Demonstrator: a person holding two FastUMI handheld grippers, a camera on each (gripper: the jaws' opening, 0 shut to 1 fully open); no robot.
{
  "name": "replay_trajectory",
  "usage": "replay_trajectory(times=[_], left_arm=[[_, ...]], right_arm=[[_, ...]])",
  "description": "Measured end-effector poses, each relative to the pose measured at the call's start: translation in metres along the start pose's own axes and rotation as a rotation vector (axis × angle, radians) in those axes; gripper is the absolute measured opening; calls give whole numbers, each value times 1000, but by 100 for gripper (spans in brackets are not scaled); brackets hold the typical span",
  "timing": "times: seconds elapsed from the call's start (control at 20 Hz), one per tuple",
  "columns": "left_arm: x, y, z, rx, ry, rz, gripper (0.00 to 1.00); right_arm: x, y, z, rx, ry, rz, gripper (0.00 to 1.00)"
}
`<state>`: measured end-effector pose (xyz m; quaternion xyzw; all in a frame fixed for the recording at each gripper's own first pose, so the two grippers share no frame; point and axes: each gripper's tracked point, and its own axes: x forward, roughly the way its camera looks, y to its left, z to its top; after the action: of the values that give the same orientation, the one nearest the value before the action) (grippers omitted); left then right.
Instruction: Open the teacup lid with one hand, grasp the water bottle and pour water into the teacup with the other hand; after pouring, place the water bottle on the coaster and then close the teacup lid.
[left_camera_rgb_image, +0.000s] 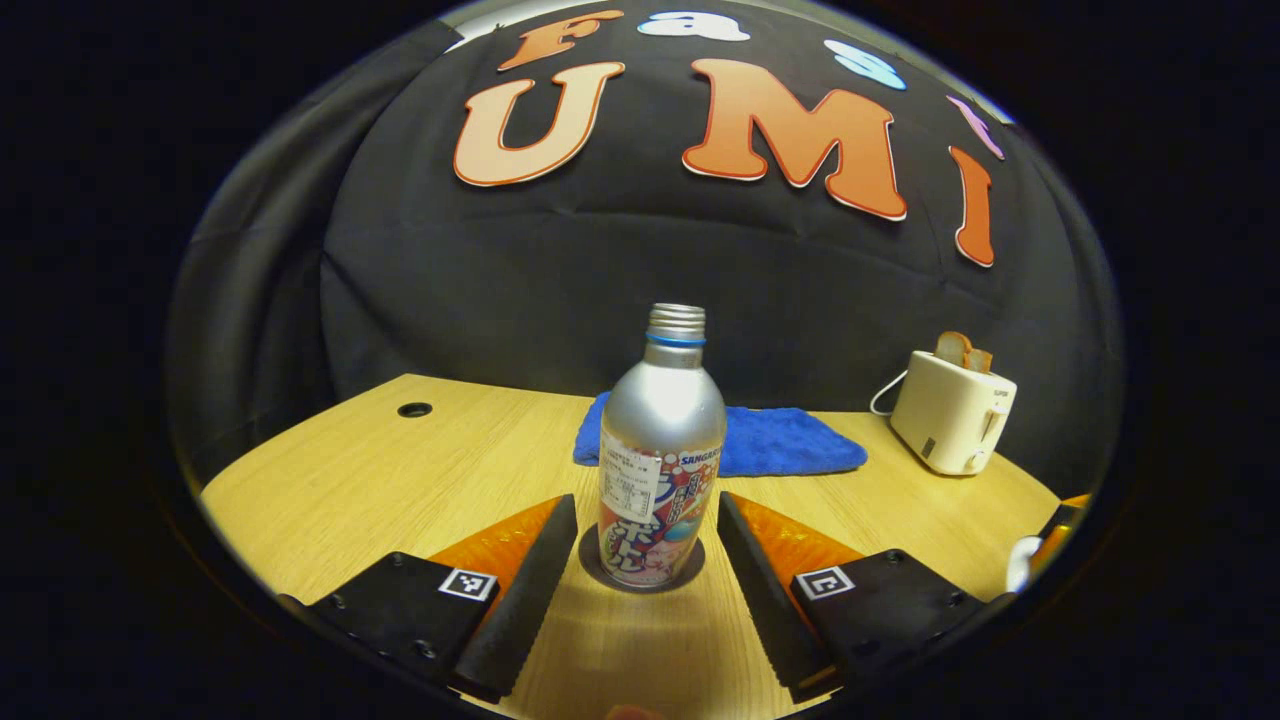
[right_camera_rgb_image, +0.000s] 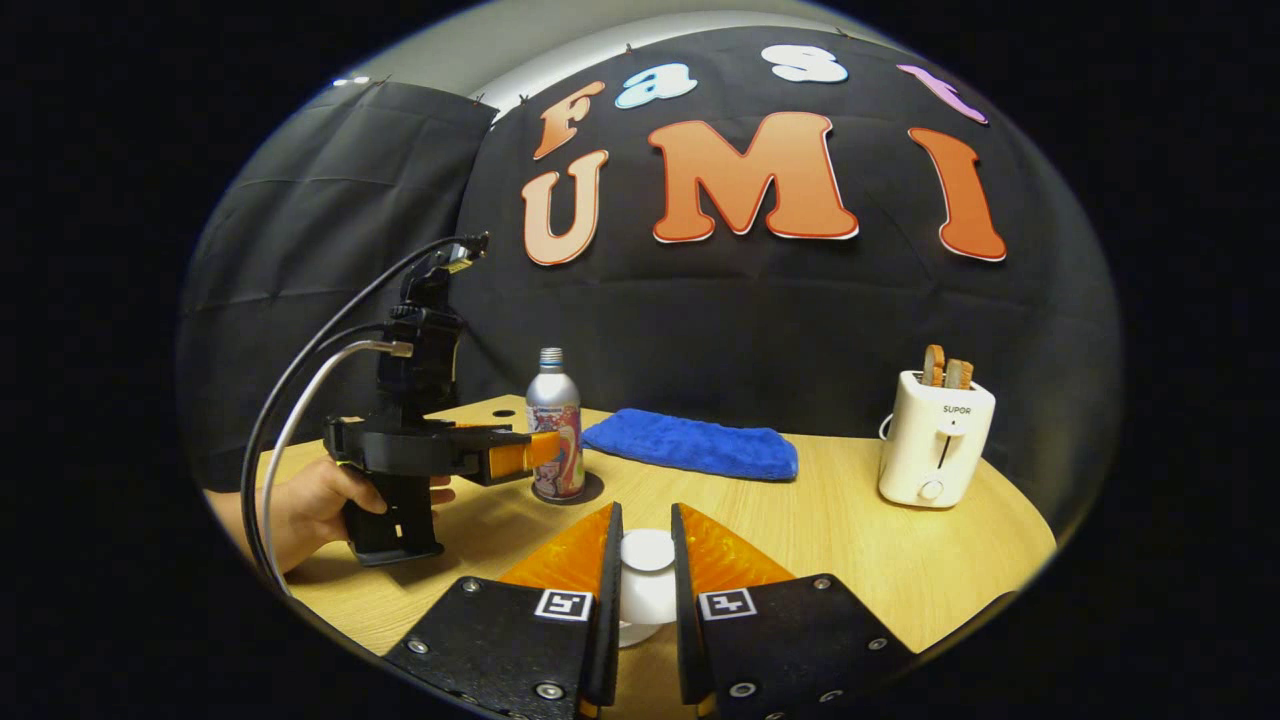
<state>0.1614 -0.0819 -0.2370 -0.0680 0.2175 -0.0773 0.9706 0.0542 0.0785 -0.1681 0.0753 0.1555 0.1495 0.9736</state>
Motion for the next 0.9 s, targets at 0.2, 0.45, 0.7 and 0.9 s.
replay_trajectory(times=[0.2,0.45,0.7,0.9], left_arm=[[-30,8,-2,39,-25,11,96],[-64,18,0,126,-73,43,93],[-90,23,7,127,-109,54,89],[-99,25,8,116,-115,62,93]], right_arm=[[11,17,-13,-4,21,16,25],[22,26,-25,-18,32,18,25],[28,26,-40,-5,78,7,25],[28,28,-43,-15,82,14,25]])
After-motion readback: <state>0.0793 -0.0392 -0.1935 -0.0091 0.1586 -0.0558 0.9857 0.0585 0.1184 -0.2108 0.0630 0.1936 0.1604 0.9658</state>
